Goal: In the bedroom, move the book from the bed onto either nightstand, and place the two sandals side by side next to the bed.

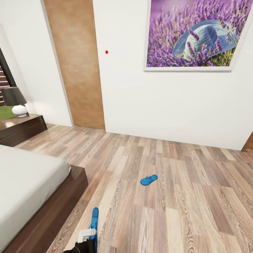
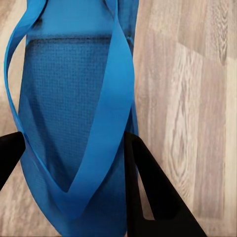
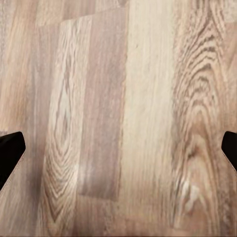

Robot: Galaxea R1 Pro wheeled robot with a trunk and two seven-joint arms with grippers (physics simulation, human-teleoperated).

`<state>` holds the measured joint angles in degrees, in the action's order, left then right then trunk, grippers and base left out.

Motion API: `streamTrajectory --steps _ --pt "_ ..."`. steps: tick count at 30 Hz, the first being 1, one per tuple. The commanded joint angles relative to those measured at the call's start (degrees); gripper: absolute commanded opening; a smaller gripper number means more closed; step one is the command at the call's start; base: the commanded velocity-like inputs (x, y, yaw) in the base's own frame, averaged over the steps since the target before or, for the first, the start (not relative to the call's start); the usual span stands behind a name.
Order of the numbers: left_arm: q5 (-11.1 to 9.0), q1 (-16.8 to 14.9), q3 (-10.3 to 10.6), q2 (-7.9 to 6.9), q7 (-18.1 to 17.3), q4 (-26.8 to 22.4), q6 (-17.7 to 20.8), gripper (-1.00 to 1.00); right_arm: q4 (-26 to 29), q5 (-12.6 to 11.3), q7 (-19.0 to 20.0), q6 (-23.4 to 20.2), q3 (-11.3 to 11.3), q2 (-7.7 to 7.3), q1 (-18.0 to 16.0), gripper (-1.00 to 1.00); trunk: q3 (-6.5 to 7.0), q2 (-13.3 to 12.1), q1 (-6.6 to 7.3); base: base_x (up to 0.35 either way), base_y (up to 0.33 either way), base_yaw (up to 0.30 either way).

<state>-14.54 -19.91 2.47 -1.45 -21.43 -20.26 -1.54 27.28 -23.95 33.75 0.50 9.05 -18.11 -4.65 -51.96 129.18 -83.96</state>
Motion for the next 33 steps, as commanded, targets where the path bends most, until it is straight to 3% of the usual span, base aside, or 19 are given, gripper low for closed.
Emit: streamTrajectory --steps 1,33 --pt "-0.32 -0.04 0.27 -0.04 0.00 0.04 -0.21 -1.00 -0.09 -0.30 0.32 0.02 0.09 0.00 -0.04 1.00 -0.05 0.02 -0.02 0.327 0.000 -0.034" --pt "-0.32 -0.01 0.34 0.01 0.07 0.04 -0.21 -1.00 -0.04 -0.57 0.77 0.02 0.09 -0.05 -0.02 1.00 -0.05 0.02 -0.02 0.326 -0.015 -0.002"
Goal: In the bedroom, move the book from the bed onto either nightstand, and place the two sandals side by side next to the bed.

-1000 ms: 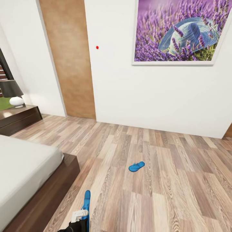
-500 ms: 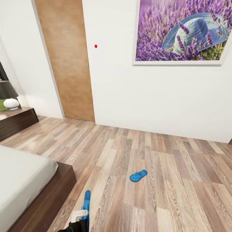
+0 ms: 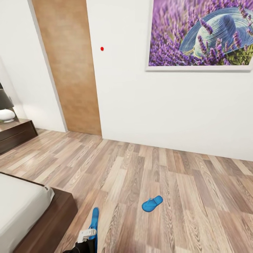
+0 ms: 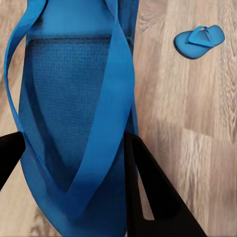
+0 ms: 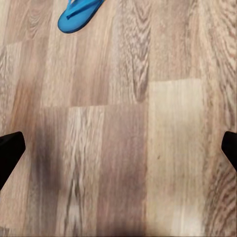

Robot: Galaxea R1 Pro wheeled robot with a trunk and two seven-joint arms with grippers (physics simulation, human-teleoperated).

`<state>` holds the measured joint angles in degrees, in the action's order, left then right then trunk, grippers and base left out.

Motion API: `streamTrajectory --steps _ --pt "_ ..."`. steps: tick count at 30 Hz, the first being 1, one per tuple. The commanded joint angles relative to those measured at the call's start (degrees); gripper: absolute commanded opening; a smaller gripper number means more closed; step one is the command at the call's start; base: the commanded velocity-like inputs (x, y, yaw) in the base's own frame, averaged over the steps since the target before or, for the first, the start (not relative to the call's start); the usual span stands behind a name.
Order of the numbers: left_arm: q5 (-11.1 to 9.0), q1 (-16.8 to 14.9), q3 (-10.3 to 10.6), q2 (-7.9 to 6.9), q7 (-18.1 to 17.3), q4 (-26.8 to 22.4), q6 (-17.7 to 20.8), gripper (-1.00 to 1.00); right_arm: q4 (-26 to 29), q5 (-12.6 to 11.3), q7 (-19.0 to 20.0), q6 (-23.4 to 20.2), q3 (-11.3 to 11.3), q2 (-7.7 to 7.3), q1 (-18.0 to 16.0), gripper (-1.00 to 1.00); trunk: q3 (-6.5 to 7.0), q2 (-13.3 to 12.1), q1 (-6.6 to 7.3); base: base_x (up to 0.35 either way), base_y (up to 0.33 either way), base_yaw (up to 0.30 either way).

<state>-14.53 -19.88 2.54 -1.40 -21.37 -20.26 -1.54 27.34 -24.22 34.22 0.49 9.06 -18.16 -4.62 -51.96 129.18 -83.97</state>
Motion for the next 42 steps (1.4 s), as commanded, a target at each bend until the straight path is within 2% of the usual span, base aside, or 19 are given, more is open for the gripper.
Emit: streamTrajectory --steps 1,13,30,42 --pt "-0.32 -0.04 0.28 -0.04 0.01 0.04 -0.21 -1.00 -0.10 -0.31 0.31 0.04 0.08 0.00 -0.04 1.00 -0.05 0.02 -0.02 0.299 -0.119 0.000" --pt "-0.32 -0.07 0.28 -0.03 -0.02 0.04 -0.25 -1.00 -0.10 -0.31 0.32 0.04 0.08 -0.02 -0.05 1.00 -0.05 0.02 -0.02 0.252 -0.158 0.044" --pt "-0.32 -0.06 0.28 -0.01 0.01 0.04 -0.24 -1.00 -0.10 -0.31 0.24 0.04 0.08 -0.02 -0.04 1.00 -0.05 0.02 -0.02 0.012 -0.010 0.273" --pt "-0.32 -0.05 0.28 -0.01 0.01 0.04 -0.27 -1.00 -0.10 -0.31 0.26 0.04 0.08 -0.03 -0.04 1.00 -0.05 0.02 -0.02 0.125 -0.130 0.026"
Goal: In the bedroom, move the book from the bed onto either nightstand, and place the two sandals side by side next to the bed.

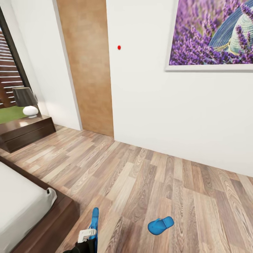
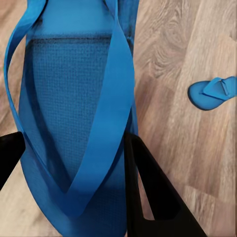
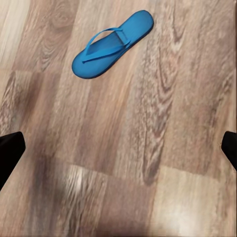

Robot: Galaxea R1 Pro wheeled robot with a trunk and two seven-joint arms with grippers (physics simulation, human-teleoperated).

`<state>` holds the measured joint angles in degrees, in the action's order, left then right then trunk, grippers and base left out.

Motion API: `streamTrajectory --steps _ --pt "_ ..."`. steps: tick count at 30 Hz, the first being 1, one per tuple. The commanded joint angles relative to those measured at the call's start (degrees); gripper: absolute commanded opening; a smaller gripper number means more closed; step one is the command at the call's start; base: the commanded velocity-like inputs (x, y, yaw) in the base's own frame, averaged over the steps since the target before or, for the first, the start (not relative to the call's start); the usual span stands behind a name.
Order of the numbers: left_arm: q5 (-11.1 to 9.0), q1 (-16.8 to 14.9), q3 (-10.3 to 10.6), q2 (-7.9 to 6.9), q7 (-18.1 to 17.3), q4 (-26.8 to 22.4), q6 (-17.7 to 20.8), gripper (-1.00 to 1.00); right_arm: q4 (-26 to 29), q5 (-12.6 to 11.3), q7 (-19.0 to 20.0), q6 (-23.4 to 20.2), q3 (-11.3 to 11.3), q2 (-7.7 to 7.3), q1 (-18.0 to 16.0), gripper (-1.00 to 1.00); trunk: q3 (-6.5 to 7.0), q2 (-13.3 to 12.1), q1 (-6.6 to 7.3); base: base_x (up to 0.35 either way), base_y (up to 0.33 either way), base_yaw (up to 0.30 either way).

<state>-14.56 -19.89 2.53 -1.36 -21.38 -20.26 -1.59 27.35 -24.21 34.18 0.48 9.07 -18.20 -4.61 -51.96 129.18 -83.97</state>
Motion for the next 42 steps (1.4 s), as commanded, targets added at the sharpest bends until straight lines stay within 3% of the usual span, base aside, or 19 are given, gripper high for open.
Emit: streamTrajectory --steps 1,8,22,42 --pt "-0.29 -0.05 0.28 -0.04 0.02 0.05 -0.22 -1.00 -0.10 -0.31 0.29 0.04 0.07 0.00 -0.04 1.00 -0.05 0.02 -0.01 0.216 -0.192 0.000" --pt "-0.23 -0.05 0.28 -0.05 -0.02 0.05 -0.22 -1.00 -0.10 -0.31 0.28 0.04 0.07 0.00 -0.04 1.00 -0.05 0.02 -0.01 0.192 -0.171 0.042" --pt "-0.20 -0.06 0.28 -0.04 0.01 0.05 -0.20 -1.00 -0.10 -0.31 0.29 0.04 0.07 0.00 -0.05 1.00 -0.05 0.02 -0.01 0.014 -0.012 0.236" --pt "-0.22 -0.05 0.30 -0.04 0.02 0.05 -0.20 -1.00 -0.10 -0.31 0.19 0.12 0.07 0.01 -0.05 1.00 -0.05 0.02 -0.01 0.099 -0.076 0.008"
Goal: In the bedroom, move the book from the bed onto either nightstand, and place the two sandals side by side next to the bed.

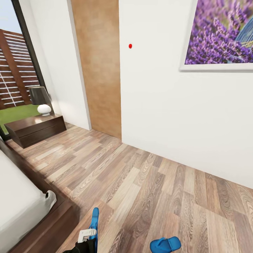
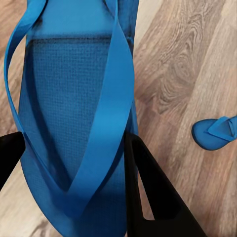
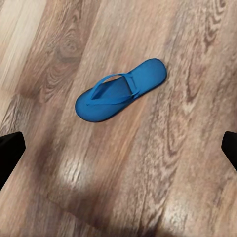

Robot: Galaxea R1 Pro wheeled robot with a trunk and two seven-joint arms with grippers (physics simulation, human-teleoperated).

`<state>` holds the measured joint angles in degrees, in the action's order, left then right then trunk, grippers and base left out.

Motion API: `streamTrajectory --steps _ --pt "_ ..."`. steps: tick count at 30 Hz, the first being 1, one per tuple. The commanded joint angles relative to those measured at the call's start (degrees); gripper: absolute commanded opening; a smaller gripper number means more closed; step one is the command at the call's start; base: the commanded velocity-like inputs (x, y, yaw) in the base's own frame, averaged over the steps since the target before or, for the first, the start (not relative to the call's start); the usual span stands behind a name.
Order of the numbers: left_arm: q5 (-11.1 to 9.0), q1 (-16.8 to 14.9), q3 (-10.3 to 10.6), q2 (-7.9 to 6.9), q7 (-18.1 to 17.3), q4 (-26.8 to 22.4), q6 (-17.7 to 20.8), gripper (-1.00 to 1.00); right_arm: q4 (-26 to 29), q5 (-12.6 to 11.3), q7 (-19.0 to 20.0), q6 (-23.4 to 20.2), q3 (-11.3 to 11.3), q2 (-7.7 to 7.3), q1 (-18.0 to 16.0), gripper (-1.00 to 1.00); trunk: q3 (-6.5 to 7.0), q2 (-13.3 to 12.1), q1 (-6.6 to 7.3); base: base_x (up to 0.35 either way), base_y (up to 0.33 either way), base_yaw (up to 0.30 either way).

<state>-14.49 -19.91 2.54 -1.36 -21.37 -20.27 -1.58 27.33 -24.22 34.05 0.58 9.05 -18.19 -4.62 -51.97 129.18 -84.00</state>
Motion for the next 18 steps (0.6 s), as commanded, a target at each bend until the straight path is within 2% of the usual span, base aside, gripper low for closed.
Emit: streamTrajectory --steps 1,9,18 --pt "-0.30 -0.04 0.28 -0.04 0.02 0.06 -0.20 -1.00 -0.08 -0.30 0.31 0.01 0.09 0.01 -0.04 1.00 -0.05 0.02 0.01 0.020 -0.018 0.000" --pt "-0.28 -0.03 0.27 -0.04 0.02 0.06 -0.23 -1.00 -0.08 -0.30 0.31 0.02 0.09 0.02 -0.05 1.00 -0.05 0.02 0.01 0.108 -0.060 0.000" --pt "-0.29 -0.01 0.28 -0.04 0.02 0.06 -0.24 -1.00 -0.08 -0.24 0.31 0.03 0.09 0.01 -0.04 1.00 -0.05 0.02 0.01 0.014 -0.005 0.000"
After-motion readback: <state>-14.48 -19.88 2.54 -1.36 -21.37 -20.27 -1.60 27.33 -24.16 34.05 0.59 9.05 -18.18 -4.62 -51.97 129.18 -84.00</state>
